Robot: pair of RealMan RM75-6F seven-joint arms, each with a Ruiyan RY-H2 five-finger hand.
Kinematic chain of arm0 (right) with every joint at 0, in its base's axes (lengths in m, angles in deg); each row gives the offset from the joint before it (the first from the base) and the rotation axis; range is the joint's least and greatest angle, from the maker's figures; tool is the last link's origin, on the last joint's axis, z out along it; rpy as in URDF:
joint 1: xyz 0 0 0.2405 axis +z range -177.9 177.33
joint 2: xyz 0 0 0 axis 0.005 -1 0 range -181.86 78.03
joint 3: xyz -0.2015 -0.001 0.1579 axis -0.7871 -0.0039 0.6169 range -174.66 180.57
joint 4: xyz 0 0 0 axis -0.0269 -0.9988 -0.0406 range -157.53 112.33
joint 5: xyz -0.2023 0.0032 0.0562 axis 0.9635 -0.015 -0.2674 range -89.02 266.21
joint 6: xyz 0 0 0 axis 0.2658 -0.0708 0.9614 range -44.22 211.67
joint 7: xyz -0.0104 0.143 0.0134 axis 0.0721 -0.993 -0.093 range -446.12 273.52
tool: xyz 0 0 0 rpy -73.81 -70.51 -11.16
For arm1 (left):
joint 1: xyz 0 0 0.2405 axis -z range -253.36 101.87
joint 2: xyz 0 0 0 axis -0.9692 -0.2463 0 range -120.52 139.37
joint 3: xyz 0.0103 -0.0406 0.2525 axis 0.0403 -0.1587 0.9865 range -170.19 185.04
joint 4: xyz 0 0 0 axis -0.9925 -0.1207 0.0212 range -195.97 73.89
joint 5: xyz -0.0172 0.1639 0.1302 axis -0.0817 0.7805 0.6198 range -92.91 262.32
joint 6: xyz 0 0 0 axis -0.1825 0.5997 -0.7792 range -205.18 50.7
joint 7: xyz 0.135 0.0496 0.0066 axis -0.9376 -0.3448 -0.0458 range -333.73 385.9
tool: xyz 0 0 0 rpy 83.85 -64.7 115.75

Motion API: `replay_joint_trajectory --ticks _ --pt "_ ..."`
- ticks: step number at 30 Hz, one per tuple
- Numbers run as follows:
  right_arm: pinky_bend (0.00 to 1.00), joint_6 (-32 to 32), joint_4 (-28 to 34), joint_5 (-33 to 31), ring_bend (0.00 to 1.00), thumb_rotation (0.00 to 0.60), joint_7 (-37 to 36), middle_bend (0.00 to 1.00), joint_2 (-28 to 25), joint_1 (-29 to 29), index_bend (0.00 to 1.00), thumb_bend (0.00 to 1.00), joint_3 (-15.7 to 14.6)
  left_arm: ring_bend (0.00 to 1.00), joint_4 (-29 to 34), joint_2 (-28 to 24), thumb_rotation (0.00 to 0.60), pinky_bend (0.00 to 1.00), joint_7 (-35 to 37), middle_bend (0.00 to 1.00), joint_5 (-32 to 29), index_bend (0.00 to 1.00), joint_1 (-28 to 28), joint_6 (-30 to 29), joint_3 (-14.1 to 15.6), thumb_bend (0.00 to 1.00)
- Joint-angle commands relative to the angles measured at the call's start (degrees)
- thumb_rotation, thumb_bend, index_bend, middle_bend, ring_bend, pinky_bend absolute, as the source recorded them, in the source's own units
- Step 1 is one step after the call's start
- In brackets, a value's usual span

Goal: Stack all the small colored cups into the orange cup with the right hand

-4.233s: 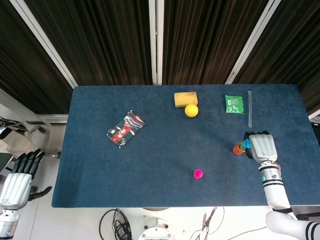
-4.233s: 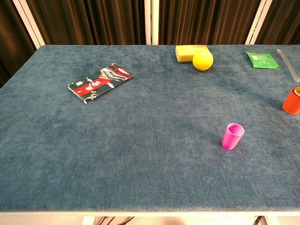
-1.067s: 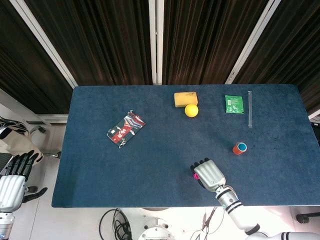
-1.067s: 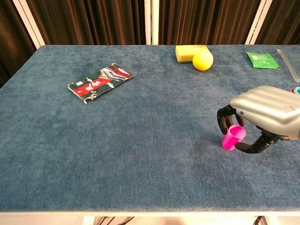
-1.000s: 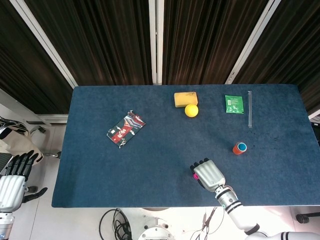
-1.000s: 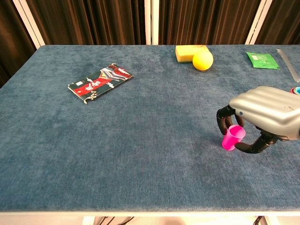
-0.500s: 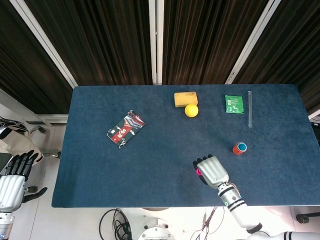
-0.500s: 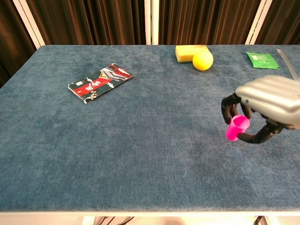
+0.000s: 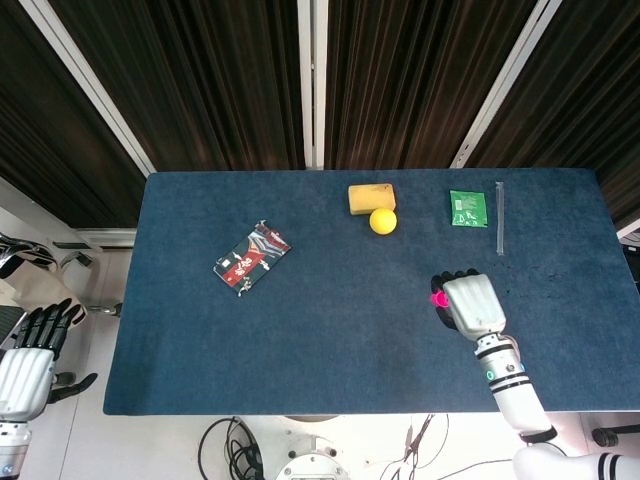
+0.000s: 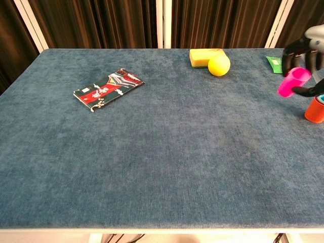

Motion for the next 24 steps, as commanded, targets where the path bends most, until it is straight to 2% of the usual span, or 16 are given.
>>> replay_joint_trajectory --ticks 1,9,24 --pt "0.45 -0.04 -0.96 -2.53 0.49 0.6 -0.89 0.49 -1.74 -0.58 0.58 0.28 0.77 0.0 -0.02 0.02 0.6 0.0 -0.05 0.0 -0.07 0.03 0.06 0.16 0.01 0.07" --pt "0.45 1.37 -4.38 -7.34 0.49 0.6 -2.67 0.49 -3.74 -1.31 0.58 0.28 0.93 0.0 -0.11 0.41 0.6 0.0 -0.43 0.0 0.06 0.03 0.55 0.87 0.03 0.07" --pt "0.45 4.09 -10.17 -9.87 0.49 0.6 -5.99 0.48 -1.31 -0.9 0.58 0.28 0.95 0.0 0.07 0.41 0.6 0.0 -1.1 0.0 -0.28 0.03 0.66 1.33 0.18 0.07"
